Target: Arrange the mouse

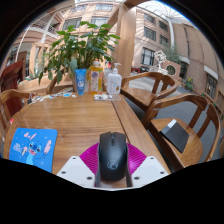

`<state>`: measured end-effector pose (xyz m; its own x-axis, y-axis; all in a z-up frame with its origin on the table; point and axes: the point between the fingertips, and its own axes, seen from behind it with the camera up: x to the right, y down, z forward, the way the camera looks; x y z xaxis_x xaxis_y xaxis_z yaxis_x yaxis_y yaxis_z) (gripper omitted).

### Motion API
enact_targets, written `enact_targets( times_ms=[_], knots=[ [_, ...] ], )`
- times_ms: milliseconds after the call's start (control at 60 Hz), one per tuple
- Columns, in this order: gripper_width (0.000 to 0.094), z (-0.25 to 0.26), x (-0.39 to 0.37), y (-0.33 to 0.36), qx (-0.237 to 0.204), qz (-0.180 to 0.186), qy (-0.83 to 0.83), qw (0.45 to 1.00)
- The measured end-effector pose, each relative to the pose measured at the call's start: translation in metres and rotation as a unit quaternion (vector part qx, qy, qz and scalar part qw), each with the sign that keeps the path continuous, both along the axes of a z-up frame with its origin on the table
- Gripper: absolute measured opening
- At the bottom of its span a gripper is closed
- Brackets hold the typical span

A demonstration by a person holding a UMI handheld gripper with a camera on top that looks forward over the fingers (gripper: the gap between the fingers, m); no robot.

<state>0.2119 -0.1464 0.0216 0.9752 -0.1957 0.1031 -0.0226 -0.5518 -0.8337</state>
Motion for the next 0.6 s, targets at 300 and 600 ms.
enact_targets(
  times_ms=[300,600],
  knots=[
    [0.0354,0.207,-0.078,0.004,0.183,0.033,0.033,0.982],
    [0.0352,0.079,-0.246,0.007,0.053,0.151,0.072,0.984]
  ],
)
